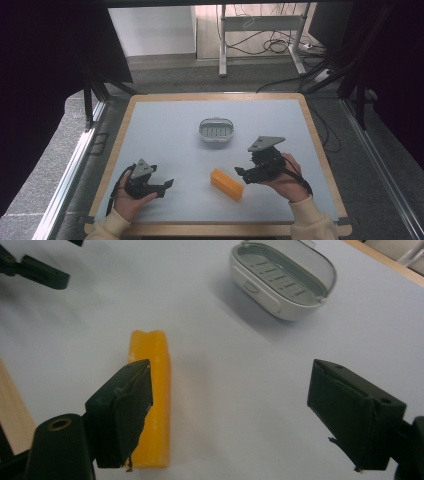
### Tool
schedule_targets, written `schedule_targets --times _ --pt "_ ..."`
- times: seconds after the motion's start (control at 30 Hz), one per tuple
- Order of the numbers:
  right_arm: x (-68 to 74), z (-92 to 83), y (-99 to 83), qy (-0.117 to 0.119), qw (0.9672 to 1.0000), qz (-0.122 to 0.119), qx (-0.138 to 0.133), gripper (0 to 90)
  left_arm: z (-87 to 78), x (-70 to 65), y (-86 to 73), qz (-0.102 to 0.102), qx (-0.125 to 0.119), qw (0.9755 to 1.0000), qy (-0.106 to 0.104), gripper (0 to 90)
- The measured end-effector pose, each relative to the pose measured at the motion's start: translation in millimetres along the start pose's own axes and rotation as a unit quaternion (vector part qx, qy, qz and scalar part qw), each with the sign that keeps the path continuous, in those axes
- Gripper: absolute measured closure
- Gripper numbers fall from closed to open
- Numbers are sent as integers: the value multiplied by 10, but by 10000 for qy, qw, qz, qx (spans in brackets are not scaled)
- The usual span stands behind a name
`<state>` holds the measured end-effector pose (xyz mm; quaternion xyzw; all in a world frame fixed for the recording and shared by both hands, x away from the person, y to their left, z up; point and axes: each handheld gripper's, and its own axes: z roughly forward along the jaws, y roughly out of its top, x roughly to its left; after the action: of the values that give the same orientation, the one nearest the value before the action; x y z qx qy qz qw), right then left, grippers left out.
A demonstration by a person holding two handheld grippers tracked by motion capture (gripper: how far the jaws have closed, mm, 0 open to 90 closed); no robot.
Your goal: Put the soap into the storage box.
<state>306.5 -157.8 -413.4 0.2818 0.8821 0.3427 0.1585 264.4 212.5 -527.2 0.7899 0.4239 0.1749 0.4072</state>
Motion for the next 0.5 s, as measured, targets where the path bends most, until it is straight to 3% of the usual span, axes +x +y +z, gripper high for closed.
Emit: schedule_targets --times 0.23,0.5 --pt "131 132 69 213 9997 -14 154 189 -11 -7 -2 52 -40 10000 20 181" --pt "307 384 76 484 9969 -137 610 214 4 -10 -10 55 17 10000 76 181"
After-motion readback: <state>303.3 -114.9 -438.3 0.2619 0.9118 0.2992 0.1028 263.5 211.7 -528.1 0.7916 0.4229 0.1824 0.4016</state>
